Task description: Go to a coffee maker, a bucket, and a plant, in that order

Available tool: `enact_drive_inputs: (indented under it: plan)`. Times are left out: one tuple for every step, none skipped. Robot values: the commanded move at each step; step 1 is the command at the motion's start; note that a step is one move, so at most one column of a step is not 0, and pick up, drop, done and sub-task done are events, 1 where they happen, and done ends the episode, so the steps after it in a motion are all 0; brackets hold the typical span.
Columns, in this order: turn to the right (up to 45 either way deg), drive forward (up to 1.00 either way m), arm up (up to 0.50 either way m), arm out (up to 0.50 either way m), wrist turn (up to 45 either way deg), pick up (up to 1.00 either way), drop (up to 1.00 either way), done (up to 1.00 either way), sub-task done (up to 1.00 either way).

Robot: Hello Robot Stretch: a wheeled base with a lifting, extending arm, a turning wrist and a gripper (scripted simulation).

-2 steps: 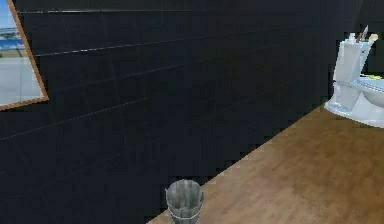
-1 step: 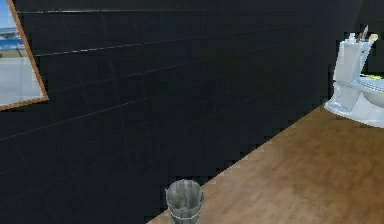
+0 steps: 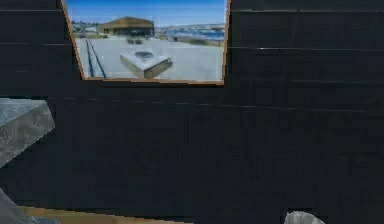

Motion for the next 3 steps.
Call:
enact_drive_inputs:
  plan:
    - [-45.0,0.0,0.0,0.0,0.0,0.0,0.0,0.0,0.0]
    - [-45.0,0.0,0.0,0.0,0.0,0.0,0.0,0.0,0.0]
    - [-24.0,0.0,0.0,0.0,0.0,0.0,0.0,0.0,0.0]
